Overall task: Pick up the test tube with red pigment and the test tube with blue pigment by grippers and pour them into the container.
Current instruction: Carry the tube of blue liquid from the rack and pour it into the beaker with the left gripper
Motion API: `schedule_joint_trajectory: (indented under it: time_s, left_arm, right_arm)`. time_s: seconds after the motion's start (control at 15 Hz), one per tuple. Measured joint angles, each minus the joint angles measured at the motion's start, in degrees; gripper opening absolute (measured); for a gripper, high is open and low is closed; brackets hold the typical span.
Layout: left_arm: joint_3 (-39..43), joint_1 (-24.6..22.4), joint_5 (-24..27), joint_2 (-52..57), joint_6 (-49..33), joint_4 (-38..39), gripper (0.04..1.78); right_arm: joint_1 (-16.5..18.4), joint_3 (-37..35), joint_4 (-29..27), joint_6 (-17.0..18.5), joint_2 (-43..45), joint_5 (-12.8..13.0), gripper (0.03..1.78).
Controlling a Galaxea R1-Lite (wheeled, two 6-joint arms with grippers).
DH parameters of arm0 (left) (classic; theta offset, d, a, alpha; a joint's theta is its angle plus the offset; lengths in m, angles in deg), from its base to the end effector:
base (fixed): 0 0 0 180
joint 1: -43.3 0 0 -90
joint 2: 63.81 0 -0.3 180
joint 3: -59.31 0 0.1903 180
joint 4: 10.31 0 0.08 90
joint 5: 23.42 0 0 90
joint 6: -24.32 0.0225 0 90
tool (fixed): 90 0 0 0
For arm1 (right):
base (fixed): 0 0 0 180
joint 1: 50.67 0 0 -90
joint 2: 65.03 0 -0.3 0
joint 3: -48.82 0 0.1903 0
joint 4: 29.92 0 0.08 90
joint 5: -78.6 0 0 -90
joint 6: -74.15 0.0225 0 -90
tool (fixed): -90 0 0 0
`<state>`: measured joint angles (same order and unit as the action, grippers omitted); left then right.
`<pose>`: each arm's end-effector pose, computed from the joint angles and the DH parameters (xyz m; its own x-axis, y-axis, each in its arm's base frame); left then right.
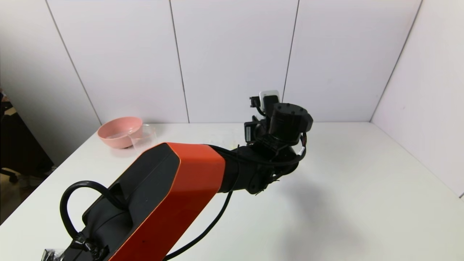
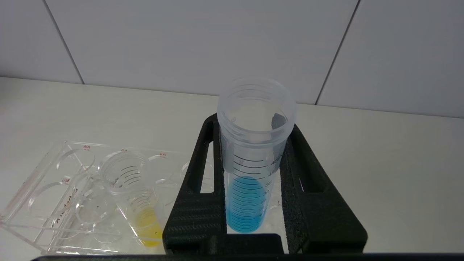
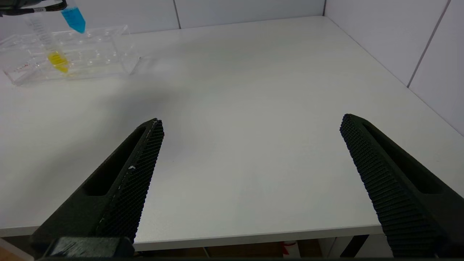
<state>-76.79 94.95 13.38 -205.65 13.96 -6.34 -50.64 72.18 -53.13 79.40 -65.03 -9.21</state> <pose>0.3359 -0.3956 0.1634 0.9995 0.0273 -0.0185 -0.0298 0.9874 -0.1554 -0.0228 -0.0008 0.0757 0.9992 -0.0387 0.0026 0.0383 0.9951 0.0916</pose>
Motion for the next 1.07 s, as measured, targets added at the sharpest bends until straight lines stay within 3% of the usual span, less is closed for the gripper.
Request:
schedule_joint_trajectory:
  time_s: [0.27, 0.47, 0.87, 1.07]
  left_arm:
    - [5.55, 0.5, 2.49, 3.67, 0.0, -0.33, 0.44]
    - [18.33, 0.63, 10.73, 11.0, -0.66, 0.82, 0.44]
    - [51.3, -1.66, 36.95, 33.46, 4.11, 7.28, 0.44]
    - [64.29, -9.68, 52.82, 46.97, 9.62, 6.14, 0.44]
  right_arm:
    - [0.0, 0.0, 0.0, 0.0, 0.0, 0.0, 1.77]
    - [-0.02, 0.0, 0.0, 0.0, 0.0, 0.0, 1.77]
    - [0.0, 0.0, 0.0, -0.02, 0.0, 0.0, 1.77]
    - [0.0, 0.0, 0.0, -0.02, 0.0, 0.0, 1.77]
